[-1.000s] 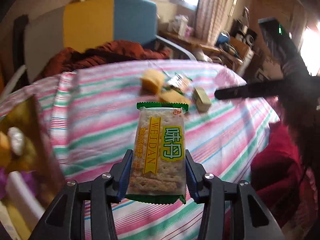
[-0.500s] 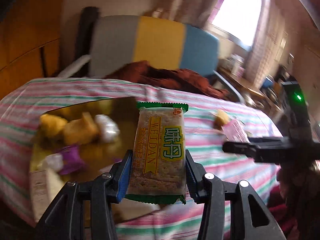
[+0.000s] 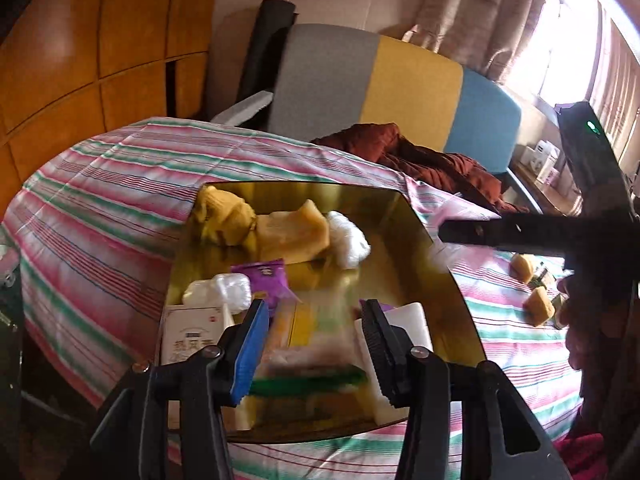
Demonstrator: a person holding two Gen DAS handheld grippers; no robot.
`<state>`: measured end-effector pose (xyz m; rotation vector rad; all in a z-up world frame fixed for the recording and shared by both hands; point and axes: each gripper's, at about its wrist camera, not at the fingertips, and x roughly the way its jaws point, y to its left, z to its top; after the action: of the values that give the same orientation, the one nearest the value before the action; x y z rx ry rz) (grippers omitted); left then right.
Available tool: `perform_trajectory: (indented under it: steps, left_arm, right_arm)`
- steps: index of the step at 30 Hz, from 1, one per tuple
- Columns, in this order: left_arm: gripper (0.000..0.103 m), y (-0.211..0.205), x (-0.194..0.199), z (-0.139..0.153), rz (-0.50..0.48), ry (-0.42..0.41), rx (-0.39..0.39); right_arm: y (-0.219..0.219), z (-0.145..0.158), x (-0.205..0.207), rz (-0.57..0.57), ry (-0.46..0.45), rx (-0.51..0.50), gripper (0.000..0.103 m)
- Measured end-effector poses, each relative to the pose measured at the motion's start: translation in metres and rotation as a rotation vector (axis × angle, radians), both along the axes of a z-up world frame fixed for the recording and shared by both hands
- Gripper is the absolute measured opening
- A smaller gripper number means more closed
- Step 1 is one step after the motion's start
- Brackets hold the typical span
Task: Organize objects
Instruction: 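Carry the cracker packet and pink roller to the tray and release them, then withdraw both open grippers from the tray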
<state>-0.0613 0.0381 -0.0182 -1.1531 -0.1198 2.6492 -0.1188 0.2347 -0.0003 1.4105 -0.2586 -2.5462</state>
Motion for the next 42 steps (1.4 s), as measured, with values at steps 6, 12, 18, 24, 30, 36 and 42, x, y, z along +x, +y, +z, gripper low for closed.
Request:
perform_trajectory:
  steps: [6,12,18,24,30,36,42]
  left_arm:
    - [0.052,-0.008,0.011,0.008,0.034,0.04,-0.018]
    - [0.053,-0.015,0.02,0.017,0.1,0.072,-0.035]
    - [0.053,-0.02,0.026,0.016,0.15,0.071,-0.05]
    - [0.053,-0.025,0.032,0.014,0.178,0.079,-0.063]
    - [0.053,-0.025,0.035,0.016,0.185,0.081,-0.063]
    - [0.053,-0.02,0.037,0.018,0.173,0.085,-0.074]
    - [0.053,-0.013,0.038,0.017,0.162,0.08,-0.093]
  right_arm:
    - [-0.008,0.0,0.003,-0.018,0.007,0.005,0.088]
    - [-0.008,0.0,0.031,-0.061,0.049,0.064,0.096]
    - [-0.012,0.001,0.061,-0.105,0.115,0.113,0.103]
    - [-0.019,-0.006,0.091,-0.133,0.175,0.181,0.103]
    - [-0.02,-0.011,0.103,-0.128,0.191,0.205,0.103]
    - [-0.019,-0.009,0.109,-0.131,0.209,0.2,0.103]
    - [-0.019,-0.006,0.112,-0.131,0.225,0.206,0.103]
